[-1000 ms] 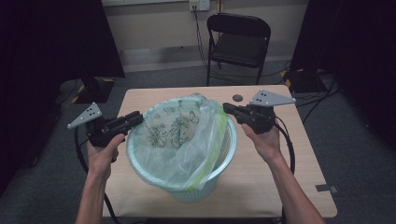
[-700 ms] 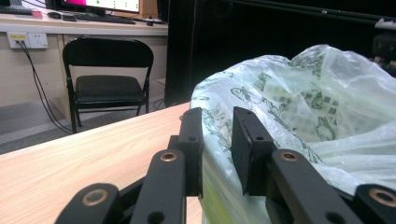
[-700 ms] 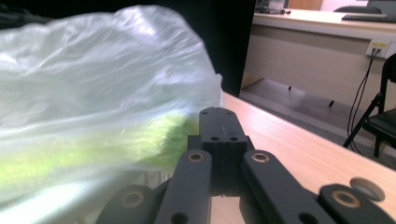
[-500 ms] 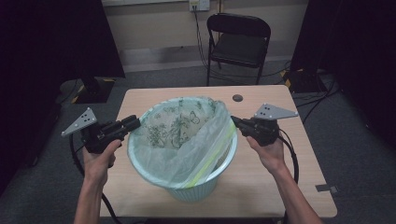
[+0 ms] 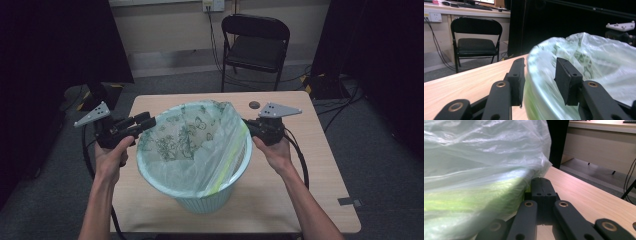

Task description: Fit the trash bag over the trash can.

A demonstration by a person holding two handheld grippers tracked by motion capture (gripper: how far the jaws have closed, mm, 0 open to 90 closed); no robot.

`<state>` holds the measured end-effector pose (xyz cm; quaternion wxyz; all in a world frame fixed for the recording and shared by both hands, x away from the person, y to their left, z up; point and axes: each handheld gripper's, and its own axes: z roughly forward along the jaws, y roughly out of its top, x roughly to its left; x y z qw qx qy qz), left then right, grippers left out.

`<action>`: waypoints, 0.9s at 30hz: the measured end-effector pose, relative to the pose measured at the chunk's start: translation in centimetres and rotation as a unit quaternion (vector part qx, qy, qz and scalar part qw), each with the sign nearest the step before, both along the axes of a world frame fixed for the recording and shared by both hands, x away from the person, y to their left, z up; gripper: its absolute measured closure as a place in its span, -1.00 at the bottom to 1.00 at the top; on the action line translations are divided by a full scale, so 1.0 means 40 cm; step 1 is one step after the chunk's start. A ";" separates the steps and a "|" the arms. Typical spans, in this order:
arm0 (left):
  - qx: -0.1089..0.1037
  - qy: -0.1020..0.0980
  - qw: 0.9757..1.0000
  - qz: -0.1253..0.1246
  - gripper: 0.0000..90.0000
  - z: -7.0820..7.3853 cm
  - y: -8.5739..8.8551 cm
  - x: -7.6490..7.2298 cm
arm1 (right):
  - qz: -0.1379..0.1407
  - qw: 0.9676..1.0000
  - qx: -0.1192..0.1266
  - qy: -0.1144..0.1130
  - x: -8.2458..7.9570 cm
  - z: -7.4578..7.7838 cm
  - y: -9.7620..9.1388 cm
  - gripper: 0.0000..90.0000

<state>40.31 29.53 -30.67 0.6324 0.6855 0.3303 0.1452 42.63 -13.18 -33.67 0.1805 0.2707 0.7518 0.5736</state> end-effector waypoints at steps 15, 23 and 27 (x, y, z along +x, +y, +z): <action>0.022 -0.005 1.000 0.008 0.64 -0.003 0.009 -0.029 | -0.028 0.998 0.054 -0.019 -0.005 0.079 -0.049 0.35; 0.026 -0.021 0.999 0.015 0.63 -0.006 0.035 -0.102 | 0.012 0.999 0.045 -0.008 -0.053 0.095 -0.020 0.22; 0.022 -0.022 0.999 0.014 0.63 -0.006 0.041 -0.120 | 0.029 0.999 0.043 0.004 -0.065 0.078 -0.016 0.40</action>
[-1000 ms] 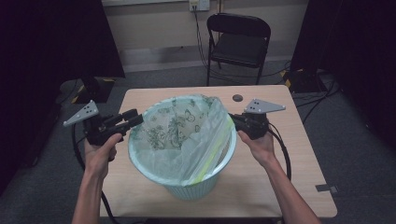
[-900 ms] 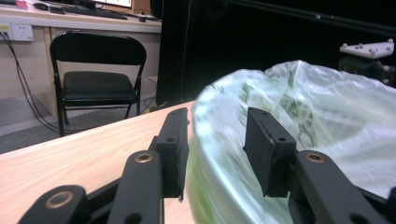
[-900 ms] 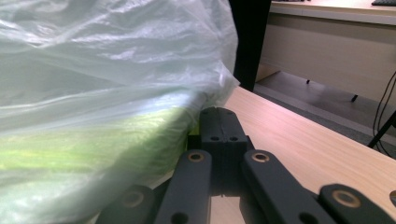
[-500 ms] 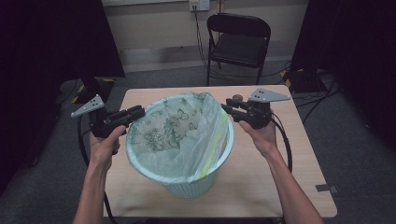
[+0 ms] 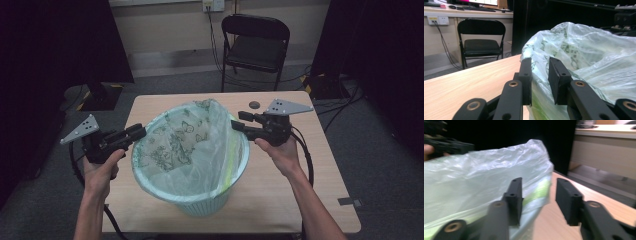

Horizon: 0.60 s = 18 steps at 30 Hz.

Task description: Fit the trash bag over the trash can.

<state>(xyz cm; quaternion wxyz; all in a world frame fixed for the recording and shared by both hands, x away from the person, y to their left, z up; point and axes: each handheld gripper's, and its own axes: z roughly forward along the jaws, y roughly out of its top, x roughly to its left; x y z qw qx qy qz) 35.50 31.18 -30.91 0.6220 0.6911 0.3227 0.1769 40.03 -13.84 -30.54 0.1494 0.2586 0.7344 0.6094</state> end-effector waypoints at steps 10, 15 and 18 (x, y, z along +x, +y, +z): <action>-0.025 0.014 1.000 0.013 0.28 0.000 -0.011 0.061 | -0.007 1.000 -0.010 -0.018 0.018 0.010 0.012 0.71; -0.018 0.021 1.000 0.011 0.23 -0.008 -0.028 0.095 | 0.000 1.000 -0.017 -0.023 0.052 0.012 0.029 0.74; -0.016 0.014 1.000 -0.013 0.37 -0.011 -0.035 0.094 | -0.007 0.999 -0.025 -0.029 0.073 0.013 0.045 0.76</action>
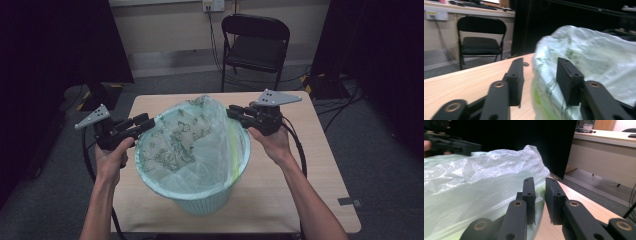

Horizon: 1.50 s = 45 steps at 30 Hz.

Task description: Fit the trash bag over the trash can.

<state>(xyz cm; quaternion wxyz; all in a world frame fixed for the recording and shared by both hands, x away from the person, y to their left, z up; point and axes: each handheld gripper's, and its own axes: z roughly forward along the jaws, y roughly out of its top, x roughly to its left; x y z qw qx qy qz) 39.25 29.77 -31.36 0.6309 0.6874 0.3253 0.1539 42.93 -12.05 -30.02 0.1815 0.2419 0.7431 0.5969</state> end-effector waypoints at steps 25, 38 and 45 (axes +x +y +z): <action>0.010 -0.013 1.000 0.012 0.55 0.004 -0.001 -0.038 | -0.030 0.999 0.009 0.004 -0.010 -0.024 -0.048 1.00; 0.015 -0.008 1.000 0.007 0.55 0.009 0.015 -0.063 | -0.016 0.999 0.012 0.032 -0.014 -0.099 -0.054 1.00; -0.022 0.001 1.000 0.009 0.10 0.012 0.018 -0.019 | -0.013 0.999 0.011 0.032 0.006 -0.108 -0.037 1.00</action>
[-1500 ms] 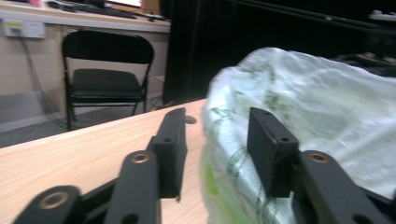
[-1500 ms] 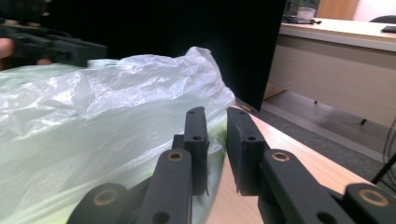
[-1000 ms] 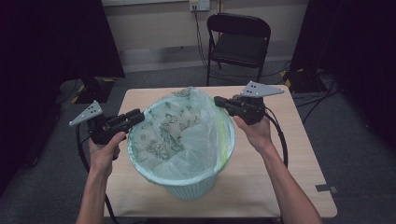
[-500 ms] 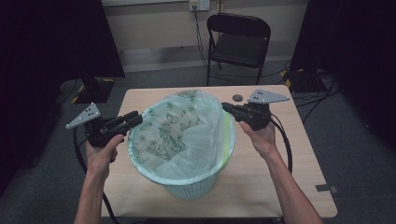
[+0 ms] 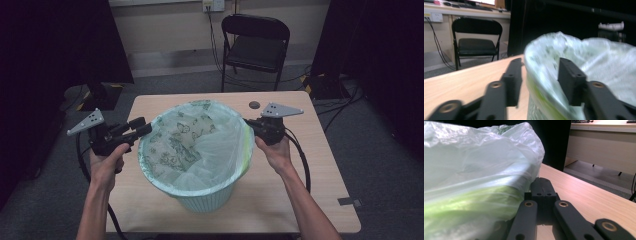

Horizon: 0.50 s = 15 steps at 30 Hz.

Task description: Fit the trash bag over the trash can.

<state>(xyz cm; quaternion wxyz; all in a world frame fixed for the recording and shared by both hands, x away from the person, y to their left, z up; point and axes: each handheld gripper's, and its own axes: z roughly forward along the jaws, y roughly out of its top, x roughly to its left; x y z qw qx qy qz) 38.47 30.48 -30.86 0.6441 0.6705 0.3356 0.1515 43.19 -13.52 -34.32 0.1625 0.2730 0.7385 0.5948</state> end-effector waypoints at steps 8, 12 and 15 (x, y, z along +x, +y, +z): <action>0.030 0.009 0.999 -0.011 0.52 0.002 -0.031 0.042 | -0.022 0.999 -0.021 -0.011 0.033 0.017 0.012 0.57; 0.041 0.012 0.999 -0.002 0.56 0.002 -0.031 0.030 | -0.050 0.998 -0.022 -0.011 0.030 0.027 -0.017 0.43; 0.036 0.011 0.999 -0.001 0.55 0.000 -0.025 0.013 | -0.064 0.998 -0.006 -0.016 0.022 0.044 -0.039 0.34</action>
